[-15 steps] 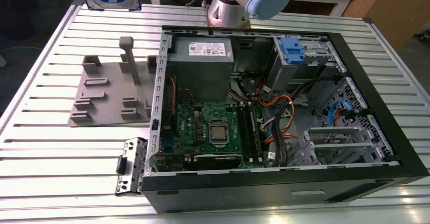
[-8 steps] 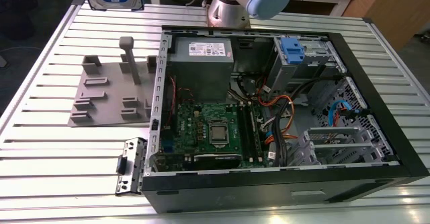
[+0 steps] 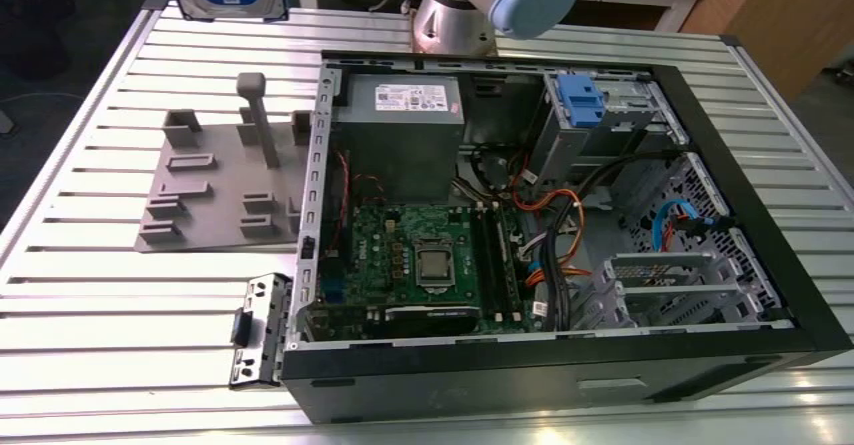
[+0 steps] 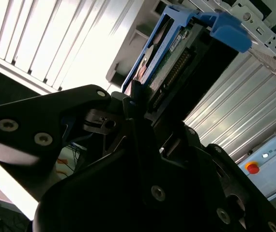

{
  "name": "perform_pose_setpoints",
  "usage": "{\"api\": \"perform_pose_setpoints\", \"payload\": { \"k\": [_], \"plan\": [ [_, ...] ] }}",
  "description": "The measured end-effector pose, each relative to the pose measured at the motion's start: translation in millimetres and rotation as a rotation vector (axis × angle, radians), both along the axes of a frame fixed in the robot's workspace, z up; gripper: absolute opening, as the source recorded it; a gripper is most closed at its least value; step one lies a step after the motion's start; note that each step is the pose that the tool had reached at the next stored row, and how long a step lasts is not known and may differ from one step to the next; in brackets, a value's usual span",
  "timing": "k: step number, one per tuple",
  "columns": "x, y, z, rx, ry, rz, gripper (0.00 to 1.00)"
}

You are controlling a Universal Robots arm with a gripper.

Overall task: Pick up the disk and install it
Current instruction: 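Pick up the disk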

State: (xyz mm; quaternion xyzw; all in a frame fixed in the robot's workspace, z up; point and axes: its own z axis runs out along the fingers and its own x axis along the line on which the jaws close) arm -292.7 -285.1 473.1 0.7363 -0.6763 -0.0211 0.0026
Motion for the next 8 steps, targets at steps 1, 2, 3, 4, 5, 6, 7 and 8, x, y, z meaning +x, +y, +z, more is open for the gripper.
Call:
{"api": "perform_pose_setpoints", "payload": {
  "k": [1, 2, 3, 4, 5, 6, 7, 8],
  "plan": [
    [0.3, 0.0, 0.0, 0.0, 0.0, 0.0, 0.36],
    [0.6, 0.0, 0.0, 0.0, 0.0001, 0.0, 0.36],
    [0.9, 0.0, 0.0, 0.0, 0.0, 0.0, 0.36],
    [1.2, 0.0, 0.0, 0.0, 0.0, 0.0, 0.36],
    [1.5, 0.0, 0.0, 0.0, 0.0001, 0.0, 0.36],
    [1.8, 0.0, 0.0, 0.0, 0.0, 0.0, 0.36],
    [2.0, 0.0, 0.0, 0.0001, -0.0001, 0.0, 0.36],
    [2.3, 0.0, 0.0, 0.0, 0.0, 0.0, 0.36]
  ]
}}
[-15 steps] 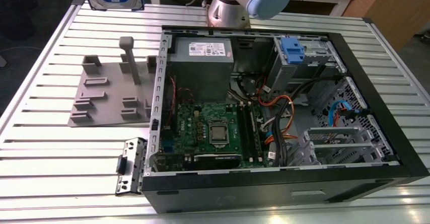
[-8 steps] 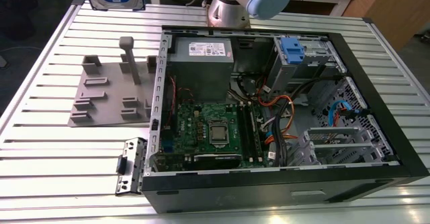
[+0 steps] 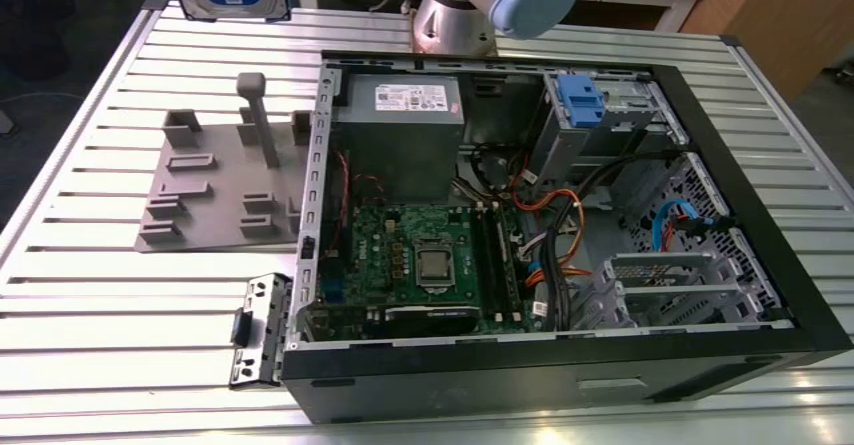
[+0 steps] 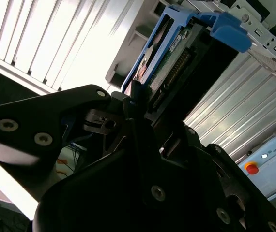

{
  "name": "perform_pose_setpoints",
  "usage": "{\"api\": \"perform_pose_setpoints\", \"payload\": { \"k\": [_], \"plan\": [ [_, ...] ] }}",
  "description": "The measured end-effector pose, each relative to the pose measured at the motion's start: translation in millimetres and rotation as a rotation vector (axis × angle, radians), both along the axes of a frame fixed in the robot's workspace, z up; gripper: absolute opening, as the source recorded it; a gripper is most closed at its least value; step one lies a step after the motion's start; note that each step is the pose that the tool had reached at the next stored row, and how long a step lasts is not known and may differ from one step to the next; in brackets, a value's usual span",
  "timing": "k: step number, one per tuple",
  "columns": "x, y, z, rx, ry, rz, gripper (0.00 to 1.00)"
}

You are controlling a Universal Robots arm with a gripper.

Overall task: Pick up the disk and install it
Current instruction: 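Pick up the disk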

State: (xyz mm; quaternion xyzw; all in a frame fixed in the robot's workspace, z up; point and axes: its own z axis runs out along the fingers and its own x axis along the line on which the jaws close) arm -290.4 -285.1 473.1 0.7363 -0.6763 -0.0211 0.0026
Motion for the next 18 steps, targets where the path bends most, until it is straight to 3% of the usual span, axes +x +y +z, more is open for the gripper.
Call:
{"api": "perform_pose_setpoints", "payload": {
  "k": [18],
  "plan": [
    [11.0, 0.0, 0.0, 0.0, 0.0, 0.0, 0.36]
  ]
}}
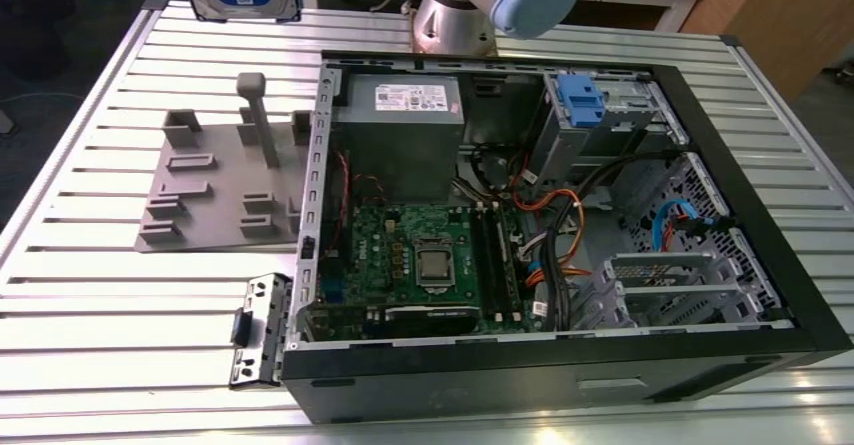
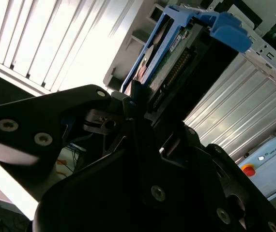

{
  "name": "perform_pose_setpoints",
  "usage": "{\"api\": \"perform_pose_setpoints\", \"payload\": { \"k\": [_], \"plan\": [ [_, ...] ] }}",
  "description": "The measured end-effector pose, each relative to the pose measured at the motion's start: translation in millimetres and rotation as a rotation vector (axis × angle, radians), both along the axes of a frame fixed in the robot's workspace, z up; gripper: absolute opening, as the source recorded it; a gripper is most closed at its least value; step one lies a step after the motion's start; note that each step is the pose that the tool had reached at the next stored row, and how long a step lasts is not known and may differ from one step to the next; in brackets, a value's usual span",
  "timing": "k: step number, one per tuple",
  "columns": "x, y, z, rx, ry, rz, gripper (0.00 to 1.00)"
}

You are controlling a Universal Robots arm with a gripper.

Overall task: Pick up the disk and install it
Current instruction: 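Pick up the disk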

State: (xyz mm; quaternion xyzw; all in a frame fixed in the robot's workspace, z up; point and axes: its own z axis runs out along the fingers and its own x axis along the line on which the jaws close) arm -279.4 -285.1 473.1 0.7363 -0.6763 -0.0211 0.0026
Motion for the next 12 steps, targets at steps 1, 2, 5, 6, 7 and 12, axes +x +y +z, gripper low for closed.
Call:
{"api": "perform_pose_setpoints", "payload": {
  "k": [1, 2, 5, 6, 7, 12],
  "plan": [
    [0.6, 0.0, 0.0, 0.0, -0.0001, 0.0, 0.36],
    [1.5, 0.0, 0.0, -0.0001, 0.0001, 0.0, 0.36],
    [4.5, 0.0, 0.0, 0.0, 0.0, 0.0, 0.36],
    [5.8, 0.0, 0.0, 0.0, 0.0, 0.0, 0.36],
    [7.1, 0.0, 0.0, 0.0, 0.0, 0.0, 0.36],
    [17.1, 0.0, 0.0, 0.0, 0.0004, 0.0, 0.36]
  ]
}}
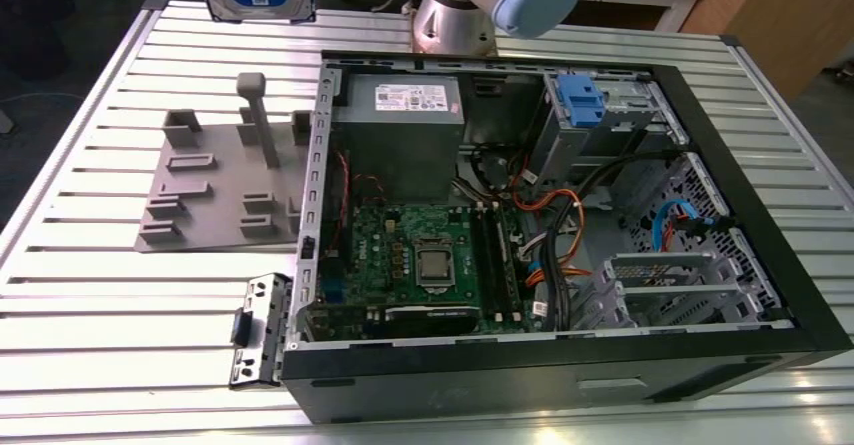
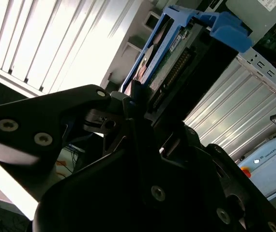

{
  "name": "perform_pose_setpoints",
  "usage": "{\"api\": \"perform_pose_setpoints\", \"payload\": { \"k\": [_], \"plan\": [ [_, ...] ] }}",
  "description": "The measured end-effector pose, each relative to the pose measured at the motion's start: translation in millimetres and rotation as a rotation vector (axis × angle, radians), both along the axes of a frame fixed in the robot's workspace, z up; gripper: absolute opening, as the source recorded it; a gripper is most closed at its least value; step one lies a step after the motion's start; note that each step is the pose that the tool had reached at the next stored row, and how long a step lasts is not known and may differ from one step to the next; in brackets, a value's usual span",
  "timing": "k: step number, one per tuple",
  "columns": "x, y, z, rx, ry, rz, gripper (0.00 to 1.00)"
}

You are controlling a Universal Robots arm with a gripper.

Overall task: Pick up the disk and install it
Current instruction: 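Pick up the disk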

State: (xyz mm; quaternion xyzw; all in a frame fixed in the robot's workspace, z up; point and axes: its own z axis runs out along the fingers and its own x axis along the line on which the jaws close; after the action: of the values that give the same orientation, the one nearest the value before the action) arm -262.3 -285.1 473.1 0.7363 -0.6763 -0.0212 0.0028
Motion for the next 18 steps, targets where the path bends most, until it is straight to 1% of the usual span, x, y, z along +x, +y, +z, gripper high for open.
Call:
{"api": "perform_pose_setpoints", "payload": {
  "k": [7, 18],
  "plan": [
    [19.0, 0.0, 0.0, -0.0001, 0.0017, 0.0, 0.36],
    [39.6, -0.6, -0.1, 0.0001, 0.0027, 0.0, 0.36]
  ]
}}
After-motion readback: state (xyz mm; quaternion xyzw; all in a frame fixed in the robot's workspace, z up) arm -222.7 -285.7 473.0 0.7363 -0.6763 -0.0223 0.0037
